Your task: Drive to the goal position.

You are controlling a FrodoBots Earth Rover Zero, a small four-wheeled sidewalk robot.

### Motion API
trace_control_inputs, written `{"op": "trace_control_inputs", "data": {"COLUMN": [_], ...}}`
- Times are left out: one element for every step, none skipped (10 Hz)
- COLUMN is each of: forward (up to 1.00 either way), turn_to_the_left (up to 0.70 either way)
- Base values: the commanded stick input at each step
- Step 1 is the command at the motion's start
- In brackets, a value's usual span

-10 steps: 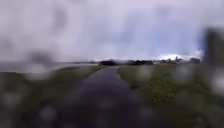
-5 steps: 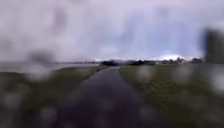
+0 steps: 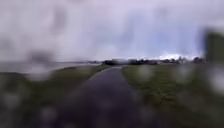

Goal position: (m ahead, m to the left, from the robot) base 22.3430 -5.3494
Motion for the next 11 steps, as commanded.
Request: {"op": "trace_control_inputs", "data": {"forward": [0.7,0.7,0.7,0.7,0.7,0.7,0.7,0.7,0.7,0.7,0.7], "turn_to_the_left": [0.0,0.0,0.0,0.0,0.0,0.0,0.0,0.0,0.0,0.0,0.0]}}
